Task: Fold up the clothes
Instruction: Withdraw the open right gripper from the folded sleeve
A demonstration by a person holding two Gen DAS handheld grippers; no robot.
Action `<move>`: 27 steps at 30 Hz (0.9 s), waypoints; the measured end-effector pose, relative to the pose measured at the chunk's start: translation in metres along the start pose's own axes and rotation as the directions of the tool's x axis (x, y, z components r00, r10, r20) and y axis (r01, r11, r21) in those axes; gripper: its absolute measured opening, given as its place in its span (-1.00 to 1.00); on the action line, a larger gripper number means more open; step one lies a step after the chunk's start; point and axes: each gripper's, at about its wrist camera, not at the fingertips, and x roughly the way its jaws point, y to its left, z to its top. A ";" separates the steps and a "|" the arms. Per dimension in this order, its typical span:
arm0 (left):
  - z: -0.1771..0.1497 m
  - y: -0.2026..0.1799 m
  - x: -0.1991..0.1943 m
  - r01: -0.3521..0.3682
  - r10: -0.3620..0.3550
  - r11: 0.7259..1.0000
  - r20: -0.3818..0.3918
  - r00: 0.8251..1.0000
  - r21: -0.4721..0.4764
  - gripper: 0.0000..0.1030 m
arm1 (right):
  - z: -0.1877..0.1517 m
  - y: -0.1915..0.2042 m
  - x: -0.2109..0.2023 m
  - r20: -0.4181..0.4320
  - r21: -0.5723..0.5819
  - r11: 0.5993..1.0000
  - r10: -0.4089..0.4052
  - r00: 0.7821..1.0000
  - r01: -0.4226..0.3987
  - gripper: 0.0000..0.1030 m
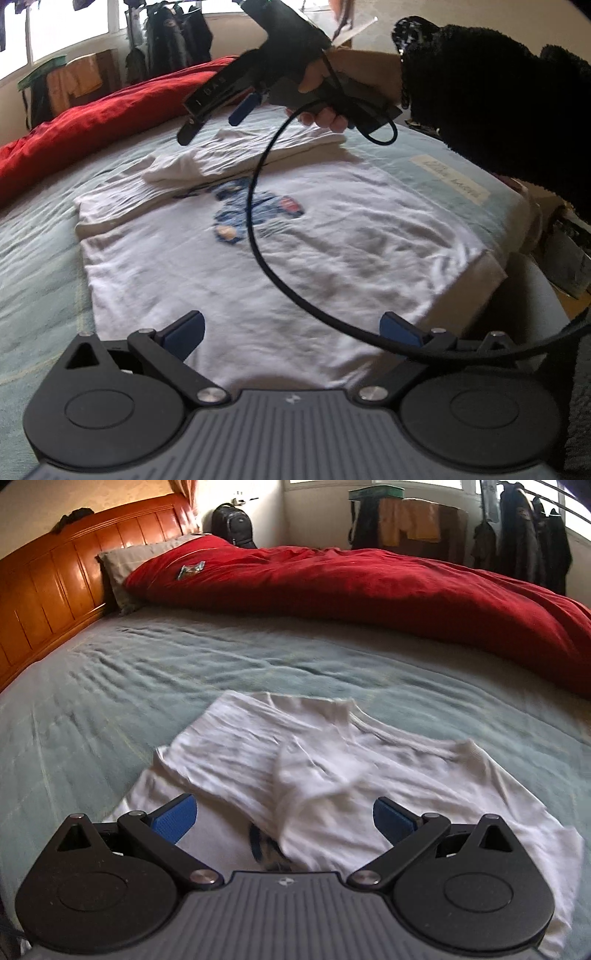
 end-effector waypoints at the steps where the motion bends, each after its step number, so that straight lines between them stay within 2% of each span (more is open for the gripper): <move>1: 0.001 -0.004 -0.003 0.004 -0.004 1.000 0.001 1.000 0.005 0.95 | -0.006 -0.004 -0.007 0.003 0.002 1.000 -0.014 1.000 0.014 1.00; 9: 0.014 -0.025 -0.036 0.043 -0.044 0.997 0.025 0.999 0.069 0.95 | -0.069 -0.028 -0.040 -0.049 -0.009 0.992 -0.125 0.991 0.125 1.00; 12: 0.022 -0.021 -0.041 0.012 -0.015 0.997 0.035 0.999 0.074 0.95 | -0.089 -0.032 -0.044 -0.046 0.013 0.990 -0.137 0.989 0.138 1.00; 15: 0.037 -0.006 -0.035 -0.049 0.049 0.998 0.027 0.998 0.036 0.95 | -0.100 -0.034 -0.039 -0.023 0.047 0.994 -0.096 0.995 0.097 1.00; 18: 0.055 0.016 -0.021 -0.077 0.075 0.997 -0.034 0.997 -0.033 0.95 | -0.109 -0.034 -0.025 -0.014 0.079 0.994 -0.068 0.998 0.069 1.00; 20: 0.060 0.022 -0.014 -0.074 0.072 0.997 -0.071 0.995 -0.017 0.95 | -0.118 -0.036 -0.013 -0.028 0.090 0.993 -0.069 0.997 0.071 1.00; 22: 0.060 0.023 -0.007 -0.061 0.062 0.998 -0.134 0.989 0.007 0.95 | -0.128 -0.035 -0.009 0.006 0.072 0.994 -0.078 0.997 0.077 1.00; 25: 0.058 0.018 -0.004 0.012 -0.008 1.000 -0.208 0.978 0.017 0.95 | -0.140 -0.033 -0.011 0.071 0.066 0.994 -0.091 0.993 0.087 1.00; 27: 0.055 0.011 -0.004 0.054 -0.045 0.998 -0.247 0.968 0.031 0.95 | -0.139 -0.031 -0.011 0.073 0.055 0.994 -0.101 0.992 0.098 1.00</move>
